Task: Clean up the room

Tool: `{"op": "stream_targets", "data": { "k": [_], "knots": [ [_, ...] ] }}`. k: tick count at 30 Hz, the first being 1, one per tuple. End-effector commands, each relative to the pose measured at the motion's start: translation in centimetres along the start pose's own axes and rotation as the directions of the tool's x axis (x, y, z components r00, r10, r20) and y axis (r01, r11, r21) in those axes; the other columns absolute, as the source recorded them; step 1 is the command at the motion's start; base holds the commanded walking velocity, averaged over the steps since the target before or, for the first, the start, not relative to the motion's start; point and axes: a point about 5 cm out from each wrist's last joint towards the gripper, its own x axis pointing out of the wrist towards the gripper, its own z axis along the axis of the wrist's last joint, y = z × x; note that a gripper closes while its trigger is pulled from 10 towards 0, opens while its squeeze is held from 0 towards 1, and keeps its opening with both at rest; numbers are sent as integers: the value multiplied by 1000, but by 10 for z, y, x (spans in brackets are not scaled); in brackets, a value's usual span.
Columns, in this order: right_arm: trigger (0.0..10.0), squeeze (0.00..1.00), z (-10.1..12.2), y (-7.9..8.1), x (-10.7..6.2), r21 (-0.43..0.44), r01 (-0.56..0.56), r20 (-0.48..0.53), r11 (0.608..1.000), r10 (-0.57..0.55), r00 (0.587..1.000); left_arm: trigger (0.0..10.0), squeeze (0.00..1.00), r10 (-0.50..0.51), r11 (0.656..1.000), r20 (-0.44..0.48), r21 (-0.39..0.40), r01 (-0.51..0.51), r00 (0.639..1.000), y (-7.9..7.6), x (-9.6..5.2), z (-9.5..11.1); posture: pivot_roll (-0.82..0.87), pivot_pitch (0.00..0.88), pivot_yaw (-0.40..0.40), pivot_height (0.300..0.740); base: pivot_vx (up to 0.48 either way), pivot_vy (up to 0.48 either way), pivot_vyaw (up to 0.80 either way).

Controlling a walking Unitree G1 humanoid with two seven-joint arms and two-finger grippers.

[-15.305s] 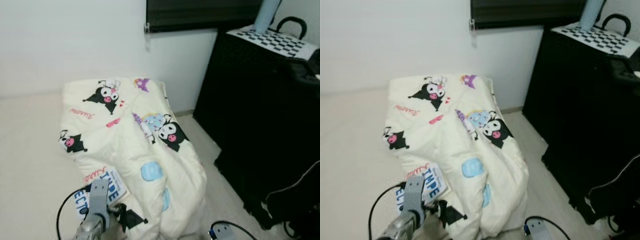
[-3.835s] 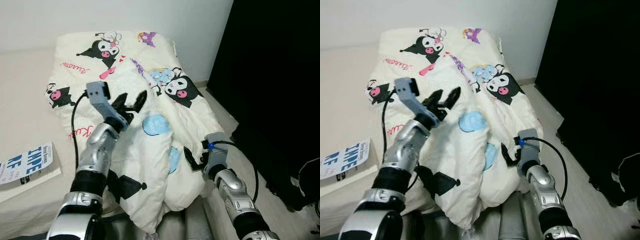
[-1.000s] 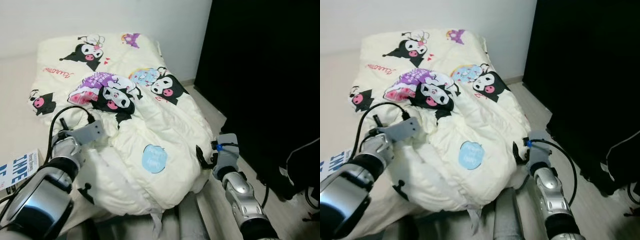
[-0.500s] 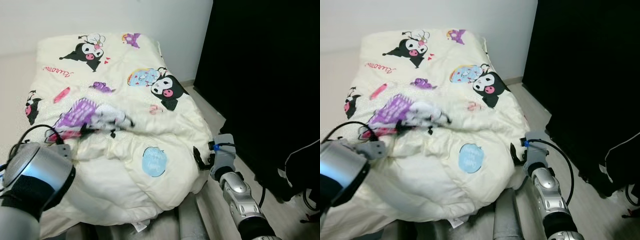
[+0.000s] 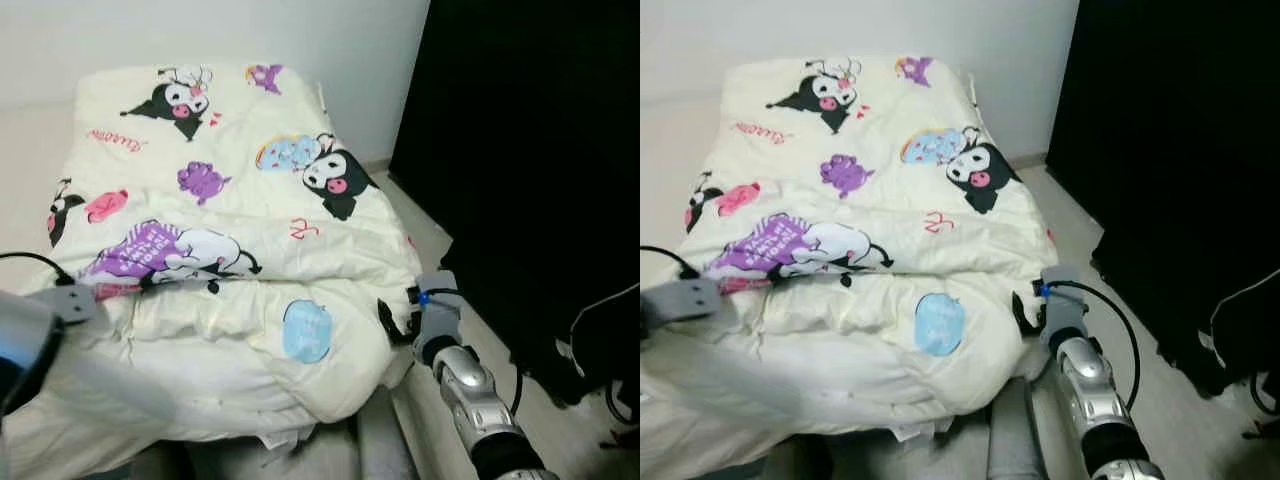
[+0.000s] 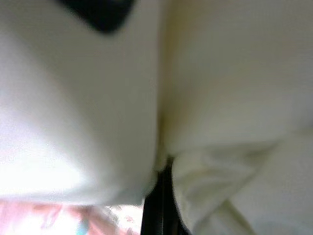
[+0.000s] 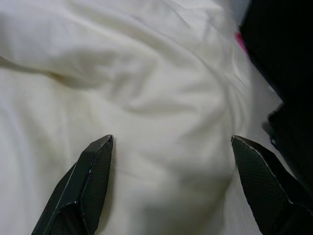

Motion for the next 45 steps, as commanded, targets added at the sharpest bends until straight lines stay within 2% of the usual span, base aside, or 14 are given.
{"op": "stream_targets", "data": {
  "k": [1,10,13,19,25,30,32,33,34,38,39,40,41,45],
  "knots": [
    [10000,0,-6,4,0,-8,-25,-32,1000,24,999,0,0,-124,990,88,80,117,988,-23,1,-27,-71,163,-38,481,0,0,0],
    [10000,0,-4,5,4,-18,-42,-37,999,42,998,0,0,-224,974,310,28,226,924,-47,1,-45,-60,163,-48,481,0,0,0],
    [10000,0,-7,8,3,-25,-58,-50,998,57,997,0,0,-246,942,374,-126,312,894,-71,13,-60,-48,169,-61,481,0,0,0],
    [10000,0,-8,10,4,-37,-79,-58,996,76,995,0,0,-241,918,482,-168,359,842,-92,24,-56,-47,166,-70,481,0,0,0],
    [10000,0,-7,8,6,-47,-89,-63,995,86,994,157,0,-280,910,395,-182,373,875,-117,31,-79,-46,161,-81,481,0,0,0],
    [10000,0,-7,8,6,-49,-94,-66,994,91,994,392,0,-291,915,350,-171,366,890,-120,29,-88,-43,157,-81,481,0,0,0],
    [10000,0,-7,9,7,-50,-96,-68,994,92,993,941,0,-286,918,342,-169,358,895,-118,28,-89,-43,156,-79,481,0,0,0],
    [10000,0,-7,9,7,-50,-97,-69,994,94,993,2196,0,-280,921,340,-170,351,898,-115,27,-88,-43,154,-78,481,0,0,0],
    [10000,0,-8,10,7,-51,-100,-71,994,96,993,9804,0,-273,924,351,-162,345,896,-111,27,-84,-45,150,-75,481,0,0,0],
    [10000,0,-8,11,7,-51,-101,-72,994,98,993,9804,0,-273,924,368,-156,348,889,-108,27,-79,-48,147,-73,481,0,0,0],
    [10000,0,-9,12,7,-51,-103,-72,993,99,993,10000,310,-281,920,387,-152,362,878,-107,28,-74,-48,147,-72,481,0,0,0],
    [10000,0,-9,12,7,-51,-102,-73,993,99,992,10000,310,-283,913,429,-152,378,858,-104,29,-63,-52,144,-69,481,0,0,0],
    [10000,0,-10,12,7,-50,-102,-74,994,98,992,10000,1000,-291,906,480,-139,399,828,-102,30,-52,-53,143,-69,481,0,0,0],
    [10000,0,-11,11,6,-49,-99,-76,994,95,993,10000,1000,-288,900,581,-108,423,761,-97,30,-31,-58,143,-65,481,0,0,0]
  ]
}}
